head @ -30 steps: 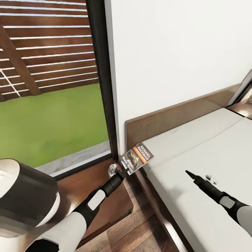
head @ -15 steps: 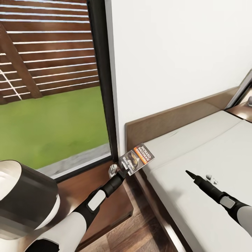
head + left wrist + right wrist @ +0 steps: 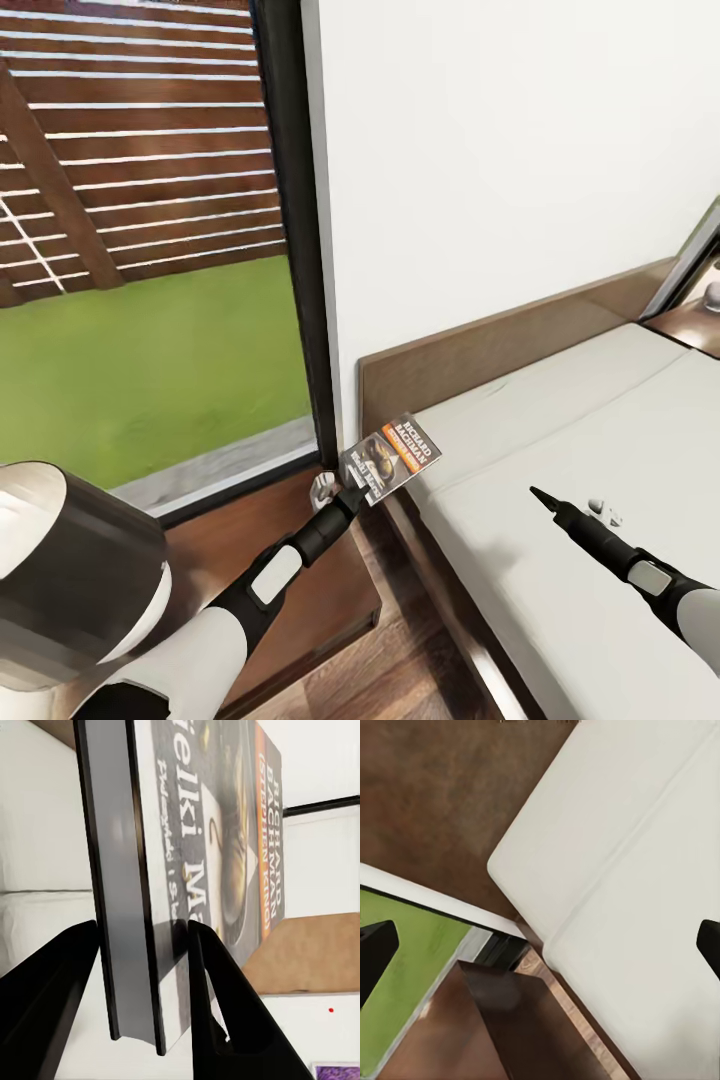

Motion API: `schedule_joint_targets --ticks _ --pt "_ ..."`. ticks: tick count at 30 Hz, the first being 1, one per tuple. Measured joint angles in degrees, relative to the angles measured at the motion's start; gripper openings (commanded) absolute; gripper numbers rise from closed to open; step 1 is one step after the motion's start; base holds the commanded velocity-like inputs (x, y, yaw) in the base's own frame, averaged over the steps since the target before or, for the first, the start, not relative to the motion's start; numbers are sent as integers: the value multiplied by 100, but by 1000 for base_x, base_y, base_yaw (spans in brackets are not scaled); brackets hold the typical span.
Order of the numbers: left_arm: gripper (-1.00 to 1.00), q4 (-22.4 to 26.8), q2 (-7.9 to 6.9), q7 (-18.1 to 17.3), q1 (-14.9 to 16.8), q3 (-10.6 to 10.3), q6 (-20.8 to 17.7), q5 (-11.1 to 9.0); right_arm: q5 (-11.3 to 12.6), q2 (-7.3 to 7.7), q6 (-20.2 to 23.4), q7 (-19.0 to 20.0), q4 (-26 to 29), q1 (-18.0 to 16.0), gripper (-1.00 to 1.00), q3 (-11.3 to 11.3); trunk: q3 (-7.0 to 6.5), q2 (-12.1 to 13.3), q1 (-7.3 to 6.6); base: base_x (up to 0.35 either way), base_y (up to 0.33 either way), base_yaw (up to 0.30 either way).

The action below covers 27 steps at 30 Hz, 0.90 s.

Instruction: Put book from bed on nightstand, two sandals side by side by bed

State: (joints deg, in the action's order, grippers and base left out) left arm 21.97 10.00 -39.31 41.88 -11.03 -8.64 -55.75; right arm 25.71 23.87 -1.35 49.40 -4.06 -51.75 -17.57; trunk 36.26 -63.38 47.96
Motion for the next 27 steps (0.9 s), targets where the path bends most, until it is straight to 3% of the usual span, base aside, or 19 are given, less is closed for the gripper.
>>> schedule_joint_targets --ticks 9,16,27 --pt "-100 -133 0 7 1 -39 0 -8 4 8 1 -3 1 0 100 0 -85 0 0 0 0 0" --pt "-100 -502 0 -20 1 -31 3 -1 5 1 0 -8 1 0 100 0 -150 0 0 0 0 0" --pt "-100 -540 0 -32 1 -74 5 9 3 0 0 -9 1 0 100 0 -254 0 0 0 0 0"
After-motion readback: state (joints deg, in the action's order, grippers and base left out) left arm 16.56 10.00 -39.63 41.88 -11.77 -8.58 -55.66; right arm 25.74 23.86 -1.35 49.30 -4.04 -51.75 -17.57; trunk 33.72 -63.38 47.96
